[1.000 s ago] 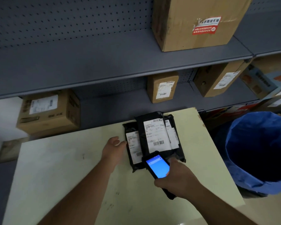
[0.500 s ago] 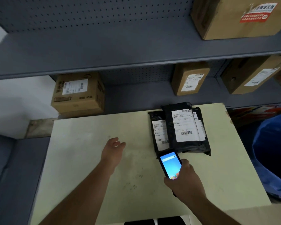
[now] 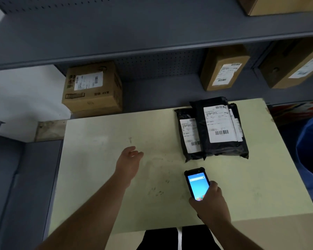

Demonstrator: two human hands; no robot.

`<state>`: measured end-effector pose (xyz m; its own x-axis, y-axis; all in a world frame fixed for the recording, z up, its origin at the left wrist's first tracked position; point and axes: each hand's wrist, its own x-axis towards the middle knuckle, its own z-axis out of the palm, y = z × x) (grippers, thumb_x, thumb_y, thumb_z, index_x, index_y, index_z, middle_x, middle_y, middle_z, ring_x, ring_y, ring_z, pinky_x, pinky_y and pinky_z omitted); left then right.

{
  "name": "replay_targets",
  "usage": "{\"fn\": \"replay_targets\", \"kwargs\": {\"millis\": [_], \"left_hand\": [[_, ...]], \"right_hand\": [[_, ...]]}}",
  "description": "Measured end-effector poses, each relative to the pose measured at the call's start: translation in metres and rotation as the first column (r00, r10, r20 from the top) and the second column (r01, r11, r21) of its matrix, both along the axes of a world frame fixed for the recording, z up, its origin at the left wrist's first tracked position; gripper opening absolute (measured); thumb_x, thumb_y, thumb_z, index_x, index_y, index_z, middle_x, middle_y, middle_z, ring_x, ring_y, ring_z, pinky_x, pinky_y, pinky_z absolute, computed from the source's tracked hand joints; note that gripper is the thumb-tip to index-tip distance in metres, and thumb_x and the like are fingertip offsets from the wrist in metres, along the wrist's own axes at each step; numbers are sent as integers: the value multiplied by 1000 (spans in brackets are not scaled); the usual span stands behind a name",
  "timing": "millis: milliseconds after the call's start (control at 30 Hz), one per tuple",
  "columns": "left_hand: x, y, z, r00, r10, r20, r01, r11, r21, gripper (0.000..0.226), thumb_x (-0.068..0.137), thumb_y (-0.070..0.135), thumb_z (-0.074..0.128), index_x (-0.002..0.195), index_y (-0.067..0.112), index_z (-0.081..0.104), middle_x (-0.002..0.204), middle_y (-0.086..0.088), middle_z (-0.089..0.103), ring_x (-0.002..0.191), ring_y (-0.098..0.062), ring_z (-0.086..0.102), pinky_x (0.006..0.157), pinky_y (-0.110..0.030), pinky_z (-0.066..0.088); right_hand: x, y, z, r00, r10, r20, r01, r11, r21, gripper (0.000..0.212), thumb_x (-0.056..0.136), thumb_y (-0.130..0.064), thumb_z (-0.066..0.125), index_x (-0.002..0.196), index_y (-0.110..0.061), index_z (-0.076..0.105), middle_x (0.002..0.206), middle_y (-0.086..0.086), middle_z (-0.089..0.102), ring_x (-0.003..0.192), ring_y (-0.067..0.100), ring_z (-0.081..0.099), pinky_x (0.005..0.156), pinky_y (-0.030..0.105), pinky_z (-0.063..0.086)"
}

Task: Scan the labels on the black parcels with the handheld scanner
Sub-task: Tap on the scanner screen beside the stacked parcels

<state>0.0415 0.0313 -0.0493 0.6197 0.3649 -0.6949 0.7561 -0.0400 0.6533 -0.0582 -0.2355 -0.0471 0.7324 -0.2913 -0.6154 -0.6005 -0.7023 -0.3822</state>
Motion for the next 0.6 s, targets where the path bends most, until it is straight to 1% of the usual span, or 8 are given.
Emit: {"fn": "replay_targets", "kwargs": {"millis": [33, 100, 167, 267, 333, 400, 467, 600], "left_hand": [[-2, 1, -2, 1000, 2, 0, -2, 1000, -12, 51, 80, 30, 83, 127, 23, 65, 116, -2, 74, 115, -30, 68, 107, -42, 50], [-6, 4, -12, 1000, 13, 5, -13, 999, -32, 57, 66, 37, 80, 120, 28, 64, 121, -6, 75, 112, -30, 68, 108, -44, 50], [-9, 6, -17, 1000, 23, 6, -22, 999, -27, 55, 64, 38, 78, 116, 31, 64, 121, -6, 75, 112, -29, 69, 108, -45, 50], [-16, 6, -18, 1000, -26, 5, 26, 1000, -6, 47, 74, 34, 80, 117, 33, 62, 115, 1, 72, 118, -29, 68, 102, -41, 50], [-19, 6, -24, 999, -46, 15, 45, 999, 29, 44, 82, 30, 80, 123, 29, 64, 119, -2, 73, 118, -28, 68, 101, -38, 50], [-22, 5, -26, 999, -54, 9, 53, 997, 61, 43, 90, 26, 77, 130, 24, 65, 122, -2, 73, 114, -26, 68, 97, -34, 50], [-26, 5, -29, 999, -52, 6, 51, 996, 68, 44, 91, 25, 76, 134, 22, 64, 122, -1, 73, 114, -26, 68, 93, -31, 48], [-33, 9, -36, 999, -45, -20, 47, 996, 73, 43, 92, 25, 75, 133, 25, 65, 123, 2, 72, 116, -23, 67, 100, -34, 50]], "right_hand": [[-1, 2, -4, 1000, -11, -1, 11, 1000, 1, 72, 72, -33, 81, 130, -11, 43, 109, 6, 54, 97, 33, 64, 83, 46, 61], [-3, 4, -10, 1000, -27, -5, 27, 1000, 6, 72, 74, -32, 82, 130, -10, 43, 110, 6, 54, 98, 34, 64, 83, 44, 60], [-3, 7, -18, 999, -45, -5, 45, 999, 14, 71, 74, -30, 83, 129, -9, 44, 113, 10, 56, 99, 36, 65, 83, 44, 59], [-3, 10, -26, 998, -62, -4, 62, 998, 9, 65, 75, -29, 84, 124, -9, 45, 114, 11, 57, 100, 37, 64, 84, 44, 58], [-3, 12, -31, 997, -71, -6, 71, 997, 3, 65, 75, -30, 85, 122, -10, 45, 116, 13, 57, 103, 37, 63, 86, 46, 58], [-2, 12, -36, 996, -85, -6, 85, 996, -2, 68, 76, -30, 87, 125, -9, 45, 119, 14, 57, 107, 38, 62, 89, 48, 59], [-2, 13, -41, 995, -98, -12, 98, 995, -10, 73, 77, -30, 88, 130, -8, 44, 125, 15, 57, 113, 39, 60, 92, 50, 59], [-1, 16, -45, 995, -96, -30, 94, 994, -60, 81, 78, -35, 88, 138, -8, 41, 133, 15, 58, 123, 38, 58, 100, 52, 56]]}}
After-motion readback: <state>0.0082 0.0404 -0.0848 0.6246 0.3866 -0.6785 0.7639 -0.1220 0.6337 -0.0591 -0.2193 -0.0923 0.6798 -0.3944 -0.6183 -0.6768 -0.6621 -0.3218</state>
